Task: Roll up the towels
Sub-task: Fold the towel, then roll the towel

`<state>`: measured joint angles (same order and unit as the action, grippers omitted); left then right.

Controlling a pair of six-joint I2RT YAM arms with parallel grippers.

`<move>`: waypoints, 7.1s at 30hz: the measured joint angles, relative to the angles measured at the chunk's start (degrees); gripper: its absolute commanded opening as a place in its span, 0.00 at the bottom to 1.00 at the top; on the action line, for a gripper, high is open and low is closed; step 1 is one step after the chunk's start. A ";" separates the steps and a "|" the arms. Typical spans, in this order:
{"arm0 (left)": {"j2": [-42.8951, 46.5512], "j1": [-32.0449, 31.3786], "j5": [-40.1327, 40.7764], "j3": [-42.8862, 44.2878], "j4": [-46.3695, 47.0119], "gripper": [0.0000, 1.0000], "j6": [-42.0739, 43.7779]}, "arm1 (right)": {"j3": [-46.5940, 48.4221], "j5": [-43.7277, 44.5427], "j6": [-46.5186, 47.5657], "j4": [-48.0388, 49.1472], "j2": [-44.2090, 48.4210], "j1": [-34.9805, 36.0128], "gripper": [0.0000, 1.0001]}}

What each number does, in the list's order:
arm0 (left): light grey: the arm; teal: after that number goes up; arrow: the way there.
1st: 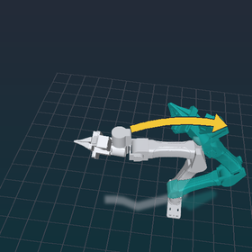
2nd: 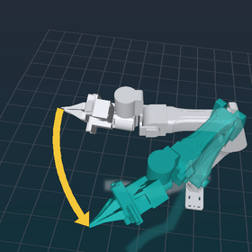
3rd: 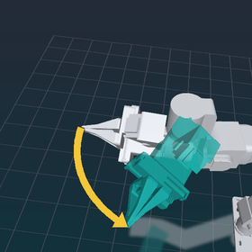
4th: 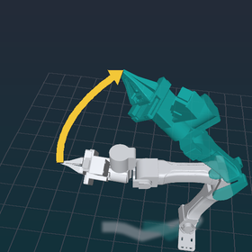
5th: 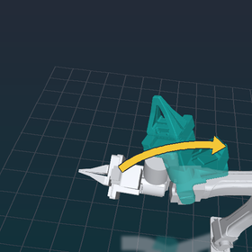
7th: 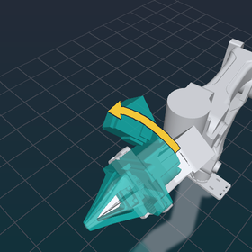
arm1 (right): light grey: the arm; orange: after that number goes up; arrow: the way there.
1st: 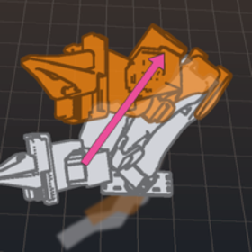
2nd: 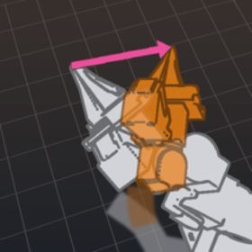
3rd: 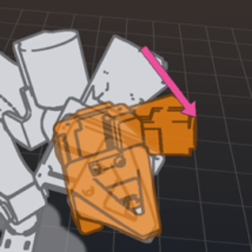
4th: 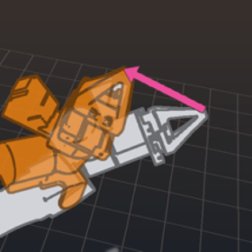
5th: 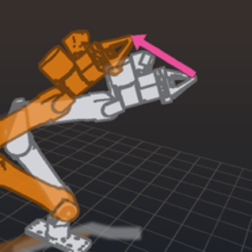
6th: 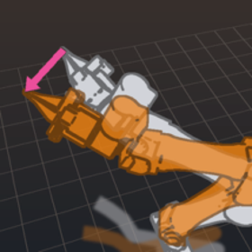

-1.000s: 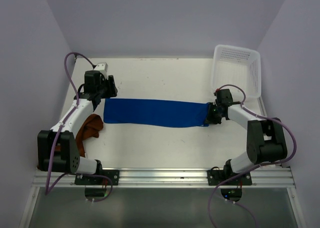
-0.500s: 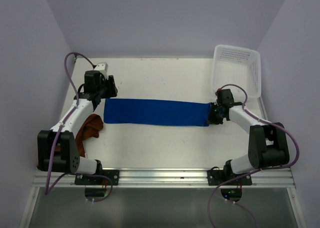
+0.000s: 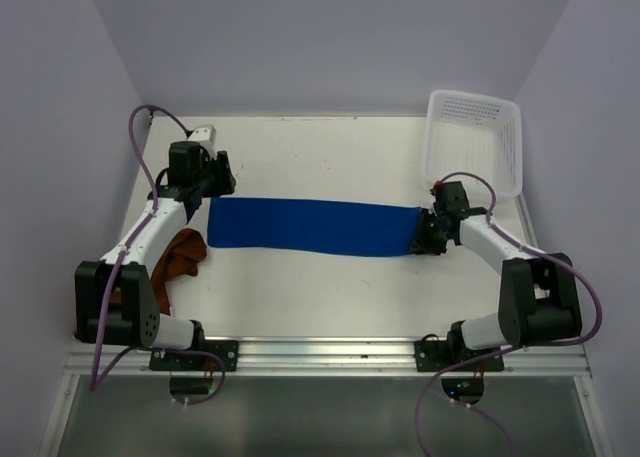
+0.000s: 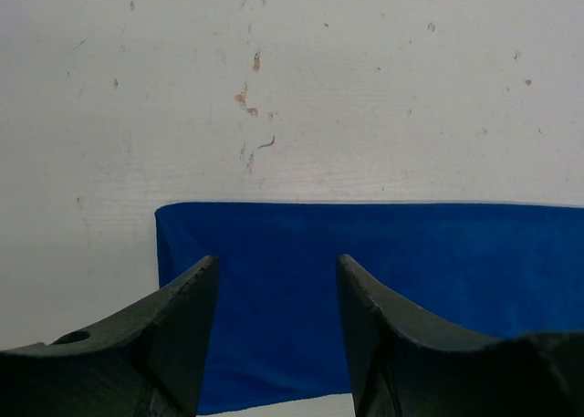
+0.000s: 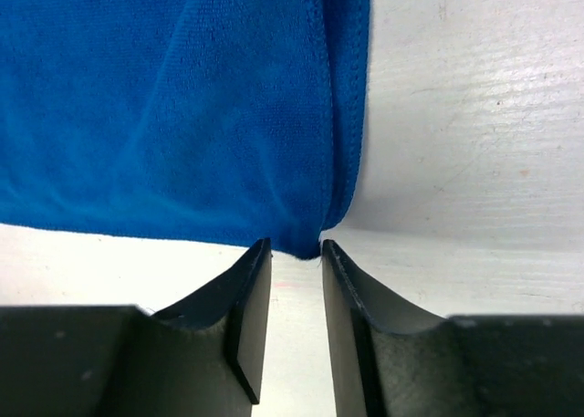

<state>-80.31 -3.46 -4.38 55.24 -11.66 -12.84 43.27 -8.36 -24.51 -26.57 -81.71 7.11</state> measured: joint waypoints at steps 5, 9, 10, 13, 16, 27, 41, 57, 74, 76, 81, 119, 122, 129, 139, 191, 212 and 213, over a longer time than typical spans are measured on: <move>0.00 0.00 -0.46 0.02 0.00 0.58 0.00 | 1.40 -0.09 0.11 -2.62 0.48 0.00 0.46; 0.00 0.00 -0.81 0.02 0.00 0.58 -0.02 | 3.26 1.18 0.07 -3.67 0.92 -0.04 0.53; 0.00 0.00 -0.94 0.00 0.02 0.58 -0.02 | 3.61 1.57 0.04 -3.58 1.07 -0.13 0.53; 0.00 0.00 -1.20 0.02 0.02 0.58 -0.02 | 4.57 2.73 0.04 -3.37 0.68 -0.79 0.53; 0.00 0.00 -1.40 0.02 0.00 0.59 -0.02 | 6.23 3.65 0.13 -2.32 -2.12 -1.27 0.53; 0.31 -0.02 -1.40 0.02 -0.02 0.59 -0.02 | 10.84 6.88 1.68 1.90 -12.46 -1.44 0.48; 0.70 -0.07 -1.81 0.00 0.00 0.59 -0.04 | 11.15 10.75 3.15 3.52 -14.23 -0.46 0.08; 1.95 -0.11 -4.46 0.02 0.04 0.59 -0.11 | 12.76 18.08 2.93 -9.01 -0.98 -3.13 0.00; 3.08 -0.76 -6.97 -0.35 0.44 0.60 -1.16 | 45.07 22.21 4.59 -26.47 0.42 11.21 0.00; 3.21 -0.81 -7.08 -0.52 0.44 0.60 -1.20 | 46.93 21.29 4.04 -26.62 -2.25 14.43 0.00; 3.52 -0.85 -7.63 -0.74 0.48 0.60 -1.53 | 50.34 16.79 1.44 -25.59 -10.43 21.59 0.00; 3.85 -1.97 -8.92 -0.76 0.94 0.61 -1.62 | 71.76 -1.14 -9.46 -12.59 -48.92 38.60 0.13; 3.85 -2.08 -8.90 -0.76 0.94 0.61 -1.62 | 71.71 -2.78 -10.08 -11.80 -51.19 38.64 0.35; 3.93 -2.21 -8.72 -0.76 0.92 0.62 -1.60 | 68.67 -4.17 -10.38 -10.16 -50.34 38.45 0.48; 5.46 -2.60 -7.10 -1.27 1.38 0.86 -1.29 | 37.46 -3.48 -10.54 -2.84 -20.15 28.74 0.46; -8.85 -22.12 1.79 -13.90 13.86 0.21 -8.66 | -3.52 -6.43 -19.39 25.70 -8.55 15.69 0.00; 6.08 -40.26 29.44 1.57 2.03 1.00 -5.35 | -8.41 -2.67 -18.67 18.64 4.79 16.28 0.99; 4.72 -41.68 31.15 3.87 1.18 1.00 -4.50 | -9.38 -1.95 -18.99 18.69 6.19 16.28 0.99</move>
<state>-75.59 -45.15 26.76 59.11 -10.48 -17.34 33.89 -10.31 -43.51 -7.88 -75.53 23.40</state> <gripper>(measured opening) 0.994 0.966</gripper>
